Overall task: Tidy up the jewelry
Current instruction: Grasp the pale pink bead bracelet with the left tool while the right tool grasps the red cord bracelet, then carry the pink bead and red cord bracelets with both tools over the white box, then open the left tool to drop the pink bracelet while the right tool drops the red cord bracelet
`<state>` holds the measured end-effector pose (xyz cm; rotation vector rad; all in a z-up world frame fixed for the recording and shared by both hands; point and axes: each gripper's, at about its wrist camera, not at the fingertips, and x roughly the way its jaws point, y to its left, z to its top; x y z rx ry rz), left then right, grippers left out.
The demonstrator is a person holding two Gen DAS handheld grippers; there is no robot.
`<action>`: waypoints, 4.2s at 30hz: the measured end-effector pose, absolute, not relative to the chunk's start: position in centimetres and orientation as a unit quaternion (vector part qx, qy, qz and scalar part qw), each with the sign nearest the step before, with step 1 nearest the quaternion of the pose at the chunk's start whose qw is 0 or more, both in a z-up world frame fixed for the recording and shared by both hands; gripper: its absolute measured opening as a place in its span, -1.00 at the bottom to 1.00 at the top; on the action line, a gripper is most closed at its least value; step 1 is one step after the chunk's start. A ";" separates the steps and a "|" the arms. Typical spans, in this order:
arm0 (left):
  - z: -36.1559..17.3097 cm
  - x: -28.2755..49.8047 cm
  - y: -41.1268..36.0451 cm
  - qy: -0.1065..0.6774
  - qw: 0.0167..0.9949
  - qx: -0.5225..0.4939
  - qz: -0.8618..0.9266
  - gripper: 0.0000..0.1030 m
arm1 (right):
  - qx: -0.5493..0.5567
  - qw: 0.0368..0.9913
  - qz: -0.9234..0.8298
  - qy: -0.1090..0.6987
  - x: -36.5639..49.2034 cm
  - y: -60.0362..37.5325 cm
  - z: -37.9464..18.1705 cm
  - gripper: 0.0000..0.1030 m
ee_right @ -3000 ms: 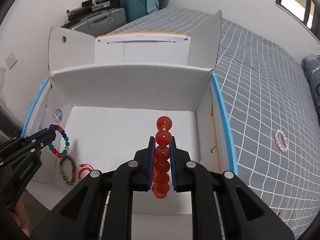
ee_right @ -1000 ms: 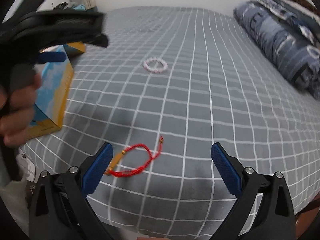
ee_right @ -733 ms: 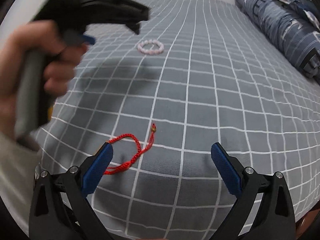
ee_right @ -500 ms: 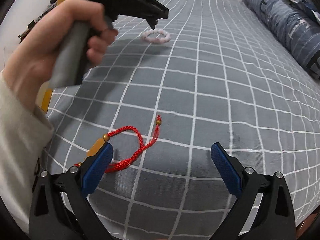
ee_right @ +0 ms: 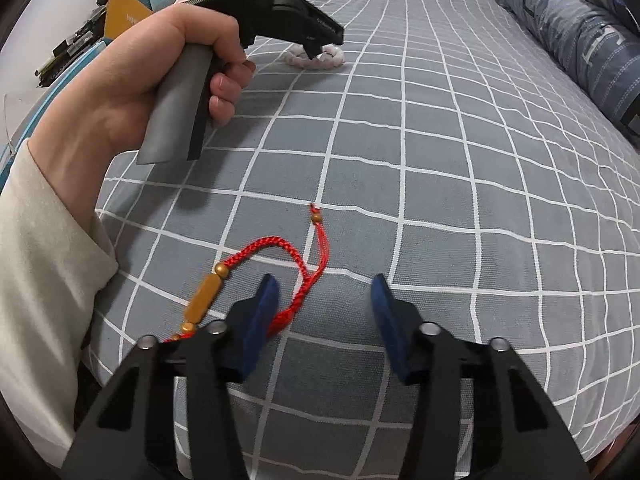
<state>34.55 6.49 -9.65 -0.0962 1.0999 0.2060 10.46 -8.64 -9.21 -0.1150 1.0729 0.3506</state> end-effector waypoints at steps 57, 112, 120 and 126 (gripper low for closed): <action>3.5 13.3 9.0 0.395 0.915 -0.064 0.053 -0.77 | -0.010 0.918 0.142 0.370 9.3 -9.5 1.0 -0.92; 0.3 0.4 42.4 0.477 0.829 -0.154 0.248 -0.75 | -0.150 0.832 0.285 0.452 11.9 28.7 -0.1 -0.91; 0.1 0.7 42.3 0.482 0.827 -0.143 0.253 -0.48 | -0.139 0.828 0.292 0.458 11.8 28.3 -0.1 -0.12; 2.1 -0.8 40.9 0.452 0.844 -0.132 0.258 -0.02 | -0.117 0.850 0.303 0.415 10.2 26.4 3.0 0.48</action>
